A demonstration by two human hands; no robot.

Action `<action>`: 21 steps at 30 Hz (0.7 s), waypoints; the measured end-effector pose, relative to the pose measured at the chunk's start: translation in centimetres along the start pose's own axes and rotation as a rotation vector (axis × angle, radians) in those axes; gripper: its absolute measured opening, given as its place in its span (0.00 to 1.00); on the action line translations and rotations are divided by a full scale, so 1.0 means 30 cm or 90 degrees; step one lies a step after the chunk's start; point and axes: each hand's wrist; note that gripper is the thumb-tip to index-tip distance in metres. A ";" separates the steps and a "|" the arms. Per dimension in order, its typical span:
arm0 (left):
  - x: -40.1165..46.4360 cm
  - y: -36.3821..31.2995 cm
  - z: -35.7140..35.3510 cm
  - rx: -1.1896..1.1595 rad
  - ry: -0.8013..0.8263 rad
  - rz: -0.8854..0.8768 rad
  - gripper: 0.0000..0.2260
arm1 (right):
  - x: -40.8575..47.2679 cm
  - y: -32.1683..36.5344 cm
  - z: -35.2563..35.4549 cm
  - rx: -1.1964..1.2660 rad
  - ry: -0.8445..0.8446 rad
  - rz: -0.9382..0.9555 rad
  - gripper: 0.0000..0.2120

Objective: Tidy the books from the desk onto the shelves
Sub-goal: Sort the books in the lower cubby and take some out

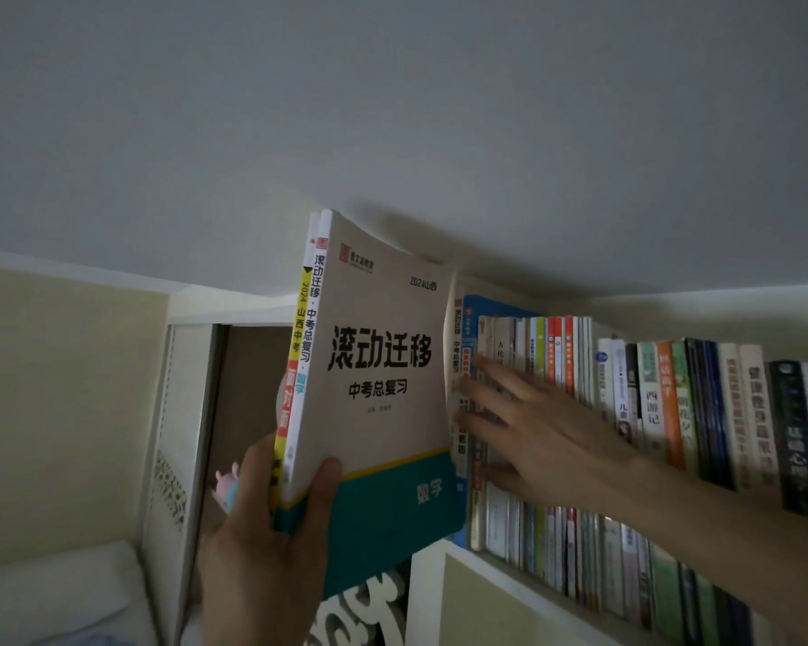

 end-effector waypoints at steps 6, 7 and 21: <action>-0.008 0.025 -0.021 0.042 0.020 -0.040 0.17 | 0.009 0.001 -0.007 -0.014 0.025 0.031 0.33; -0.011 0.032 -0.019 0.038 0.024 -0.035 0.17 | 0.011 0.001 -0.008 -0.014 0.026 0.038 0.34; -0.070 0.053 -0.005 0.064 0.062 -0.008 0.11 | 0.049 -0.009 0.001 -0.040 0.118 0.200 0.42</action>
Point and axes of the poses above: each hand's wrist, its own x-axis towards the middle knuckle, its own z-axis out of the back of the hand, y = z × x, and after that the axes turned 12 degrees about y, right-handed
